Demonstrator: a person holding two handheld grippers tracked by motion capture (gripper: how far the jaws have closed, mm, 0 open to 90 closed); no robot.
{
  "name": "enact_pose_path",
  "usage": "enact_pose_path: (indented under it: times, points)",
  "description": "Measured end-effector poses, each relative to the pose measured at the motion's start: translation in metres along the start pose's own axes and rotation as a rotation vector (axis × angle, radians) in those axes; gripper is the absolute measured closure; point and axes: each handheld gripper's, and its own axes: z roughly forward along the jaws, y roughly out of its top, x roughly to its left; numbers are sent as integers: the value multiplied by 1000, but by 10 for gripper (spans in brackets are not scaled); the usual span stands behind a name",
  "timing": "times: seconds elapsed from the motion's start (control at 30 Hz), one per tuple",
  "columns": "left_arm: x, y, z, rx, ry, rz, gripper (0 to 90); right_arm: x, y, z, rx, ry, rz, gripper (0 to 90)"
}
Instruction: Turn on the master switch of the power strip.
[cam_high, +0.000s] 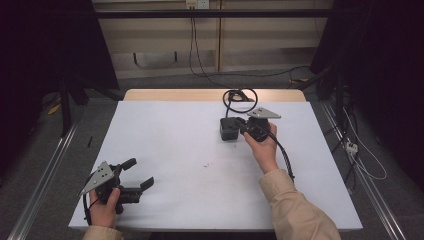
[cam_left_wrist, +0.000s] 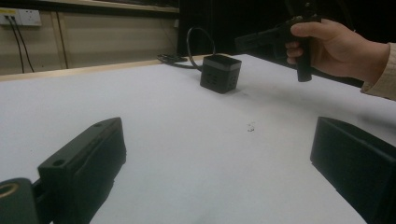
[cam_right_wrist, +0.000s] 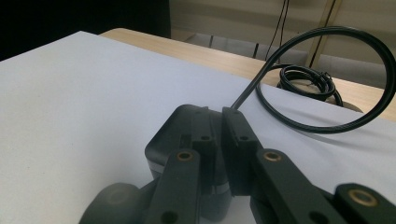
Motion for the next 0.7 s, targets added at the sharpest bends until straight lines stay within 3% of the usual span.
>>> enact_pose_path:
  times: [0.7]
  points:
    - [1, 0, 0, -3, -2, 0, 29, 5, -3, 11, 7, 24, -18, 900]
